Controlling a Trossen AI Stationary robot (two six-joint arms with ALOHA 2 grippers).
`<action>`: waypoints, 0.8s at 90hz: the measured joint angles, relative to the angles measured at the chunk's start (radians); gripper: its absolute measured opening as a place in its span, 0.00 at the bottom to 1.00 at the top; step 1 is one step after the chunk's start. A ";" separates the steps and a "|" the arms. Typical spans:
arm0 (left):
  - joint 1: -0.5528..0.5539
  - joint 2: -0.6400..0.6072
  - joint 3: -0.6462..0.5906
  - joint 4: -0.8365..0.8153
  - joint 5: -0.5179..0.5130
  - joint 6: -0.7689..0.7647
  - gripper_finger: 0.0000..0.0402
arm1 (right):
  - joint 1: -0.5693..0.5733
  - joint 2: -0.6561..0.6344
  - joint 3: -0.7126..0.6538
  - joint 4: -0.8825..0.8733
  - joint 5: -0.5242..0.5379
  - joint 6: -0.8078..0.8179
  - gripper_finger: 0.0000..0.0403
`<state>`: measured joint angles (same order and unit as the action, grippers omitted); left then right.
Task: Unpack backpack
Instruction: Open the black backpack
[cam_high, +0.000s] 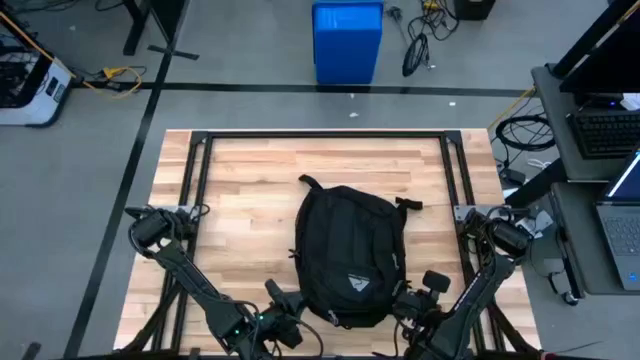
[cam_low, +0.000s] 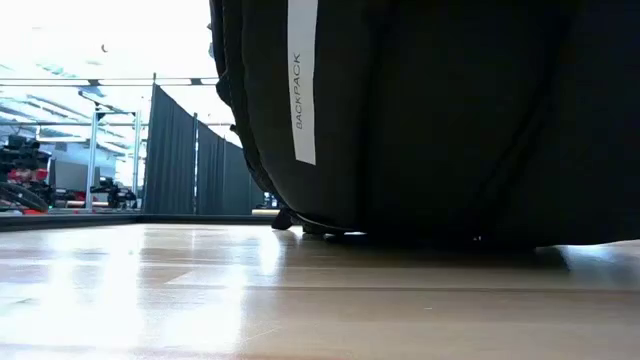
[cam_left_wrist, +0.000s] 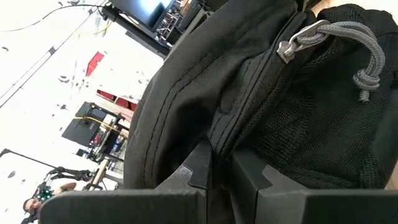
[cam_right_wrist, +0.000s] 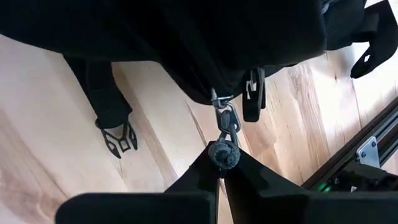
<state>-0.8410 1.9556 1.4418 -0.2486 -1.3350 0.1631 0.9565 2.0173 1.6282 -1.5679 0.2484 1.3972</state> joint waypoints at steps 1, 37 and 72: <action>0.000 0.000 0.000 0.000 0.000 0.000 0.04 | 0.000 0.000 -0.001 0.000 -0.003 0.000 0.00; -0.023 -0.012 0.000 -0.023 -0.011 0.001 0.04 | 0.000 -0.001 -0.003 -0.001 -0.112 0.062 0.00; -0.078 -0.079 0.002 -0.024 -0.048 0.025 0.04 | -0.009 -0.002 -0.093 0.012 -0.128 0.053 0.00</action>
<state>-0.9191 1.8768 1.4437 -0.2723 -1.3828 0.1882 0.9478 2.0155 1.5351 -1.5561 0.1200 1.4505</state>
